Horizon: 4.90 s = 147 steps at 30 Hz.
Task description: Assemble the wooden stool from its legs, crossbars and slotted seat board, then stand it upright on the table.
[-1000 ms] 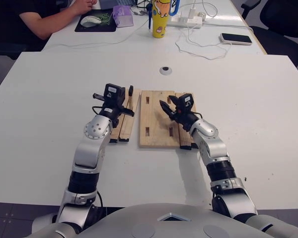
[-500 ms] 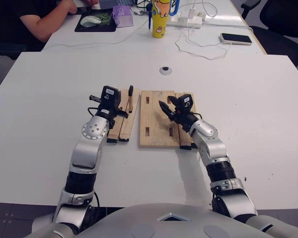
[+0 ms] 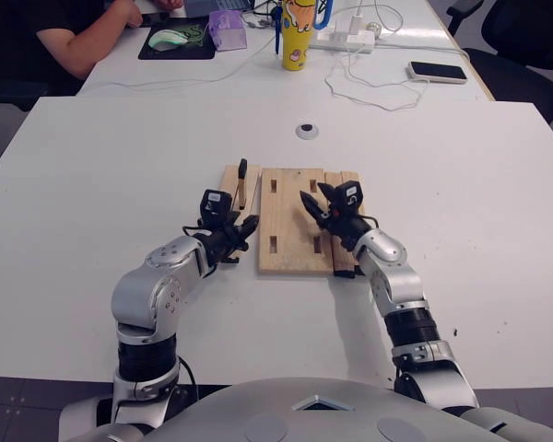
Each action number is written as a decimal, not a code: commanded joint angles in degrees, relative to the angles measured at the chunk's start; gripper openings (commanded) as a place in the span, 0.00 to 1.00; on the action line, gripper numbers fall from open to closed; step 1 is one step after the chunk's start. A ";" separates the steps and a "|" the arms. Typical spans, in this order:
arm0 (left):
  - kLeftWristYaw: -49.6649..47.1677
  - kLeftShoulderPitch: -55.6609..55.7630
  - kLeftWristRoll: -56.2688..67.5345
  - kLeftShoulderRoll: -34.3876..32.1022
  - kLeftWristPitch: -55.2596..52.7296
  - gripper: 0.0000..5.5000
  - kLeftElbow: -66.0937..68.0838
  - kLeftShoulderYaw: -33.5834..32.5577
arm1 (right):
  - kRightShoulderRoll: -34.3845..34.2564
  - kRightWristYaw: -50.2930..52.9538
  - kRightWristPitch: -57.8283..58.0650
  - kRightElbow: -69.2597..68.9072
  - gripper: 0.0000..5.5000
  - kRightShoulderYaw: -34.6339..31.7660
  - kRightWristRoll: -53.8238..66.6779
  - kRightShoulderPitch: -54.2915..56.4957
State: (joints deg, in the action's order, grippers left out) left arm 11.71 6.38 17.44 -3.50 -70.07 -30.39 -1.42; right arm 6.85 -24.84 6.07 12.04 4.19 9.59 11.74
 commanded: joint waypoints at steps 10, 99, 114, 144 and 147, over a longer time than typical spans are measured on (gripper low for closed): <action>-2.88 0.05 -0.86 -2.33 -0.59 0.41 0.68 2.26 | -0.19 0.51 1.34 -1.89 0.44 -0.06 0.16 -2.00; 40.40 20.20 19.50 -19.40 22.59 0.38 28.87 -3.59 | 13.05 -28.53 39.05 1.59 0.92 -16.44 39.45 19.66; 49.20 20.32 24.46 -22.52 18.03 0.38 29.33 0.53 | 16.75 -36.96 50.49 4.05 0.92 -19.46 47.95 23.35; 58.59 20.39 26.47 -29.55 13.73 0.38 25.69 7.42 | 22.68 -49.85 55.47 3.33 0.58 -15.09 46.27 21.37; 58.55 20.03 26.06 -29.75 14.20 0.38 25.49 7.71 | 23.00 -50.37 55.40 2.92 0.50 -14.68 46.01 21.01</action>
State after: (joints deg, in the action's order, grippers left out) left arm 70.02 26.65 43.61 -32.28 -56.26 -4.09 5.75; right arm 28.47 -74.67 61.73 15.87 -10.79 56.53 33.21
